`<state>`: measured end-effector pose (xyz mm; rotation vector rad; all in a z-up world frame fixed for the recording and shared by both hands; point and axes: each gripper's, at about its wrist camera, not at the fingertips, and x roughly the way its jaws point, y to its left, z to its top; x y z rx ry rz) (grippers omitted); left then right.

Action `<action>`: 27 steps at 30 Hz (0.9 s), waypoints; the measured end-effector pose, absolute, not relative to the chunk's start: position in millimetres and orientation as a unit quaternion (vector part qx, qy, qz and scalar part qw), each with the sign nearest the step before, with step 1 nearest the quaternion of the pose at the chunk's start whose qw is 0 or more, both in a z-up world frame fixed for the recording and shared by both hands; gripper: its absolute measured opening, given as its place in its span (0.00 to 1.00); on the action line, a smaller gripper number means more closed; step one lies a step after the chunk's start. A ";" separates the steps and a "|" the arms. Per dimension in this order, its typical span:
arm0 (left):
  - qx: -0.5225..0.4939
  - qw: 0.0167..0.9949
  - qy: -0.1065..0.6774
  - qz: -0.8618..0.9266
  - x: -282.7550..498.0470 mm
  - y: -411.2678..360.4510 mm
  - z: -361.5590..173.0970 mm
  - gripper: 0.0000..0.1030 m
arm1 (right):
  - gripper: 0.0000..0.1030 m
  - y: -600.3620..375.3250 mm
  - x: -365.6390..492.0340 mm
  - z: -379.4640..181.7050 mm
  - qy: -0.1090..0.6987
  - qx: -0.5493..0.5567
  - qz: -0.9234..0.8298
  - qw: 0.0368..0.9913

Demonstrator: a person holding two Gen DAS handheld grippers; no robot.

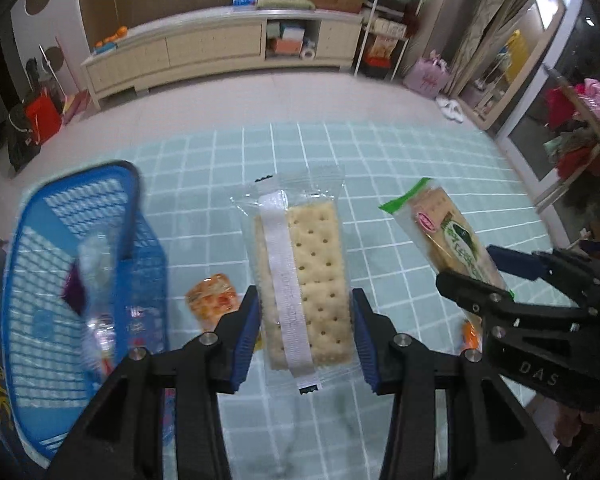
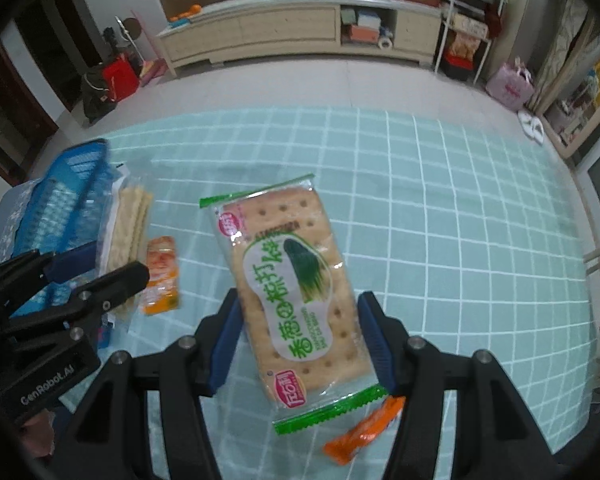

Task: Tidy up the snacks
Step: 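Carry both cracker packs over the blue basket with both grippers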

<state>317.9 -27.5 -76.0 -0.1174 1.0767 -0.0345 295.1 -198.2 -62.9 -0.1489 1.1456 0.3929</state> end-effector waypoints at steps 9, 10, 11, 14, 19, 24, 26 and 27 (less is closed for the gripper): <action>-0.048 0.889 0.454 -0.014 253.8 14.2 -10.3 0.40 | 0.60 -149.7 243.6 -2.8 0.496 -0.071 0.199 0.842; -0.045 0.892 0.450 -0.015 246.9 19.5 -5.0 0.40 | 0.60 -146.7 240.3 1.5 0.492 -0.069 0.201 0.844; -0.041 0.894 0.446 -0.015 241.7 24.8 0.0 0.40 | 0.60 -141.2 236.3 6.7 0.488 -0.067 0.203 0.846; -0.041 0.897 0.439 -0.017 225.6 40.7 13.5 0.40 | 0.60 -127.7 228.5 14.3 0.482 -0.056 0.210 0.849; -0.036 0.904 0.426 -0.013 198.2 75.3 34.1 0.40 | 0.60 -92.5 217.2 18.5 0.479 -0.051 0.231 0.845; -0.027 0.903 0.428 0.015 181.5 109.0 33.1 0.40 | 0.60 -56.4 213.7 13.4 0.483 -0.058 0.254 0.836; -0.035 0.903 0.429 0.019 176.1 122.9 31.1 0.40 | 0.60 -39.5 211.9 10.3 0.486 -0.063 0.263 0.831; -0.038 0.902 0.429 0.022 174.1 131.0 28.7 0.40 | 0.60 -31.7 212.1 8.8 0.487 -0.064 0.267 0.829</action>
